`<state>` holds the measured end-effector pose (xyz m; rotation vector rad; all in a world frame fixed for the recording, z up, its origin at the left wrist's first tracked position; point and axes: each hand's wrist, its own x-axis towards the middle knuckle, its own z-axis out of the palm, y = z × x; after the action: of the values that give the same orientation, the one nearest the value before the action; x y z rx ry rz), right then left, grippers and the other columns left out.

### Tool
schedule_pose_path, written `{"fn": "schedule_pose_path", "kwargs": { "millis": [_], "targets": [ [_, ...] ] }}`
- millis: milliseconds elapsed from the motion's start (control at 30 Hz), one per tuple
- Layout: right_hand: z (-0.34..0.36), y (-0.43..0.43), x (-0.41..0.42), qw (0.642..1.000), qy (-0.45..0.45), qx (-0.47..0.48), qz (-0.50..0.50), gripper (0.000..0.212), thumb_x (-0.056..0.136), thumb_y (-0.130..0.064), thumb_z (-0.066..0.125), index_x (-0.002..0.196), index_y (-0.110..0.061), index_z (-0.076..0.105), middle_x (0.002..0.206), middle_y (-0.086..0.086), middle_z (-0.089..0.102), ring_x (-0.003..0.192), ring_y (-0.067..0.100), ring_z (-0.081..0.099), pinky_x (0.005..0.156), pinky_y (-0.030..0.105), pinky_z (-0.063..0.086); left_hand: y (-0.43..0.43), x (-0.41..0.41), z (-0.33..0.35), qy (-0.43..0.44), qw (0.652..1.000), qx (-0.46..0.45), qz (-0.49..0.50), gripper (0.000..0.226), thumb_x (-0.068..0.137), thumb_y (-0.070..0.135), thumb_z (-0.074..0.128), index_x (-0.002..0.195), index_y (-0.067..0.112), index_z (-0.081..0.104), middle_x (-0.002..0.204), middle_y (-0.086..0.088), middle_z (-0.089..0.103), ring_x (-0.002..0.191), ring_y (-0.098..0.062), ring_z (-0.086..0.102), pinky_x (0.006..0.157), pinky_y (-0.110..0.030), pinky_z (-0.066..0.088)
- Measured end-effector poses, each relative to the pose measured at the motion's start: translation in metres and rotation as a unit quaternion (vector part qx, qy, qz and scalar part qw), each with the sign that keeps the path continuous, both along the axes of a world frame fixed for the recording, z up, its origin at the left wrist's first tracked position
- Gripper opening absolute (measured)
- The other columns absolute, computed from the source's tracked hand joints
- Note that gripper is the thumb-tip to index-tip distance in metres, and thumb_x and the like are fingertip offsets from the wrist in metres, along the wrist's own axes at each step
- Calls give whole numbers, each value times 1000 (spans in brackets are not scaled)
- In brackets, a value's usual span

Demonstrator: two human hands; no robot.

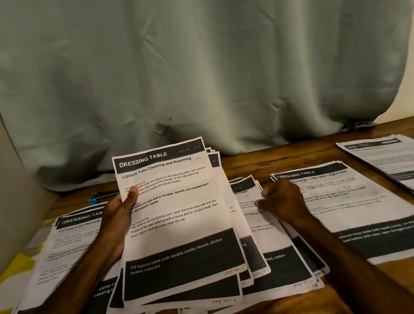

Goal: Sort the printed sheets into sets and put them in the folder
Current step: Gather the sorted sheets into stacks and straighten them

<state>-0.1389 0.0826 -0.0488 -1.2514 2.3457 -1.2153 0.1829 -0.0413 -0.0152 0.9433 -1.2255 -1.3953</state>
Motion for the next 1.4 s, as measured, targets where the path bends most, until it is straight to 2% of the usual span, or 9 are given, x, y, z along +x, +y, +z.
{"fn": "schedule_pose_path", "kwargs": {
  "millis": [67,300,467,600,800,900,1200,1300,1400],
  "targets": [
    [1,-1,0,1000,-2,1,-4,14,79,-17,86,76,-14,72,84,4,72,85,19,69,83,33,53,-1,0,-1,-2,1000,1,6,15,100,35,59,110,25,66,88,1,79,70,-19,77,53,-32,62],
    [7,4,3,999,13,-45,8,23,88,-16,77,69,-24,67,76,-3,68,75,11,63,79,30,51,-4,0,-7,-22,999,-27,40,20,95,35,66,115,29,68,98,-1,79,78,-21,77,60,-35,64],
    [13,0,3,993,-14,-112,-22,12,97,-26,68,91,-15,68,83,-6,64,75,3,56,69,20,46,-2,-4,-11,-35,996,-34,69,20,96,29,66,116,27,66,94,3,76,70,-15,76,51,-27,61],
    [16,3,5,989,-32,-143,-13,15,98,-28,67,99,-13,65,96,0,68,85,15,64,65,17,44,-4,-4,-12,-52,994,-39,83,20,98,28,64,118,25,65,95,3,74,71,-14,75,48,-23,58],
    [21,9,3,989,-114,-76,56,19,87,-18,79,106,-17,74,109,3,77,88,18,75,80,35,61,-4,-6,-13,-75,994,-34,69,16,100,29,60,115,27,63,96,3,74,76,-15,74,50,-24,58],
    [21,12,-2,990,-69,-110,54,19,91,-17,76,109,-15,75,112,4,76,83,7,70,73,21,56,-6,-7,-13,-82,995,-21,60,11,101,31,60,111,29,64,94,4,74,75,-16,74,50,-25,57],
    [40,23,-27,950,-52,-280,-130,24,96,-15,69,118,-5,71,117,9,73,84,12,67,61,7,43,-7,-4,-10,-118,991,-6,59,25,102,34,57,122,21,63,96,-3,74,80,-25,73,55,-32,57],
    [46,27,-31,922,-99,-315,-200,28,97,-14,67,123,-2,67,123,13,70,107,26,69,76,20,46,-5,-5,-10,-138,988,-12,62,26,101,35,58,122,20,63,95,-4,74,76,-24,73,46,-26,55],
    [47,30,-39,899,-101,-350,-244,30,98,-18,66,125,-5,65,126,14,68,109,28,69,74,24,45,-4,-4,-9,-149,987,-11,60,32,101,34,58,126,14,63,99,-8,74,79,-27,73,50,-30,57]
  ]
}}
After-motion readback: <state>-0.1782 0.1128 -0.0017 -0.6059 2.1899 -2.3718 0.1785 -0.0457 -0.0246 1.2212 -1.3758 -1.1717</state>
